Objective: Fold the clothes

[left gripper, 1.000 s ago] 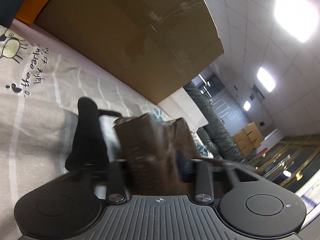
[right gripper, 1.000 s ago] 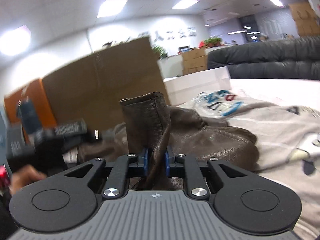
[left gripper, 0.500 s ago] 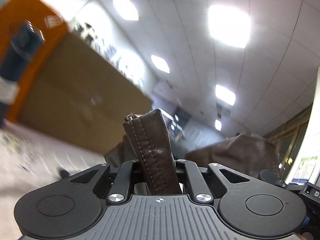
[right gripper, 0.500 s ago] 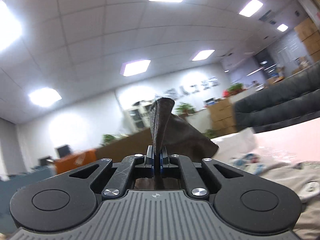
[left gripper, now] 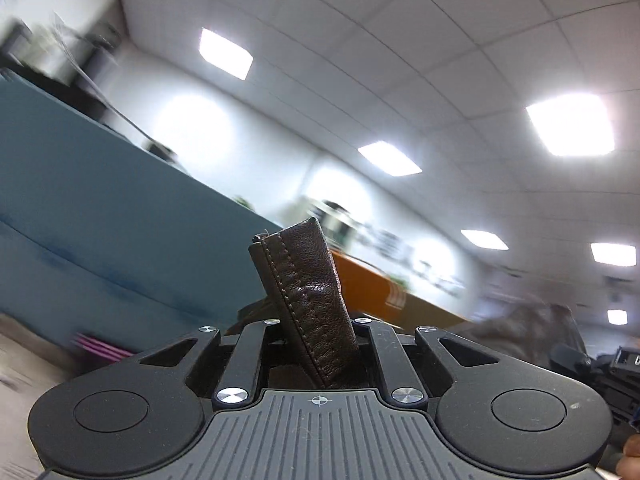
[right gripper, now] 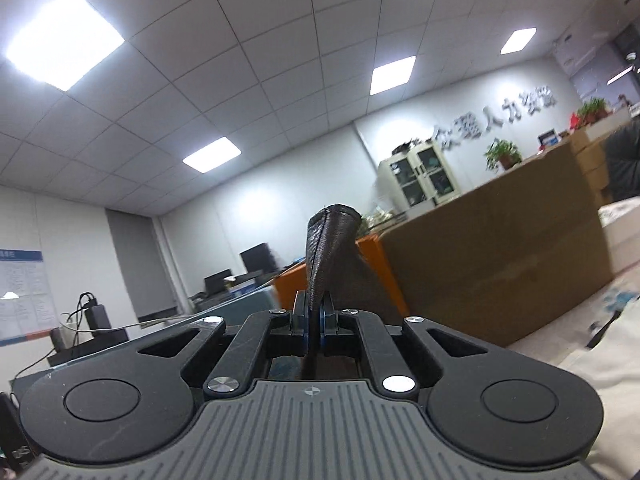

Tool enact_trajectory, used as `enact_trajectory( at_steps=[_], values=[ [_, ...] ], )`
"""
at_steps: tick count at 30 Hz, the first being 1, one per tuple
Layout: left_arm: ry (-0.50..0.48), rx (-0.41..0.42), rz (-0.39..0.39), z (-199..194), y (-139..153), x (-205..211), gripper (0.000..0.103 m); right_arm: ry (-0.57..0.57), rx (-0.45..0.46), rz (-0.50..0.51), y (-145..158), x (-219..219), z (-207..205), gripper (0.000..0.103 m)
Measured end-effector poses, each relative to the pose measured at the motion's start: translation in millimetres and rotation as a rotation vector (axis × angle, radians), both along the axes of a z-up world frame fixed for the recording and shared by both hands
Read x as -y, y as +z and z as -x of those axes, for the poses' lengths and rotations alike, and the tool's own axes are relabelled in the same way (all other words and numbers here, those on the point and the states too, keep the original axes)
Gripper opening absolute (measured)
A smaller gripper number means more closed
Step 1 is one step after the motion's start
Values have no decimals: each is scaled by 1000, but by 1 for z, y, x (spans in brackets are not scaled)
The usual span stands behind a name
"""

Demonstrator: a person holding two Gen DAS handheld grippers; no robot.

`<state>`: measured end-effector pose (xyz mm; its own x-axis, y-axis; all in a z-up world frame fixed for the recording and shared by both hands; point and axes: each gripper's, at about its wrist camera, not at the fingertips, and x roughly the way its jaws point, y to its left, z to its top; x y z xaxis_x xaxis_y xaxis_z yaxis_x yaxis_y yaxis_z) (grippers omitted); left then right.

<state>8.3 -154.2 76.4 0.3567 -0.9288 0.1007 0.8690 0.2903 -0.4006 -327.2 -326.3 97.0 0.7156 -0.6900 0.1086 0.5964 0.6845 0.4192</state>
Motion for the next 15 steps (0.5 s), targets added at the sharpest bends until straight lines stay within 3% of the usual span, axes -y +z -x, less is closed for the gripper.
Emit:
enact_trajectory(
  at_steps=[4, 8, 13, 15],
  values=[
    [122, 53, -88, -22, -6, -37, 11, 22, -36, -91, -25, 11, -7, 4],
    [113, 52, -268, -18, -30, -49, 13, 36, -146, -144, -60, 1, 7, 5],
    [73, -75, -473, -8, -64, -69, 16, 107, -291, -184, -91, -34, 30, 8],
    [76, -126, -530, -4, -77, -81, 24, 122, -345, -200, -97, -45, 40, 12]
  ],
)
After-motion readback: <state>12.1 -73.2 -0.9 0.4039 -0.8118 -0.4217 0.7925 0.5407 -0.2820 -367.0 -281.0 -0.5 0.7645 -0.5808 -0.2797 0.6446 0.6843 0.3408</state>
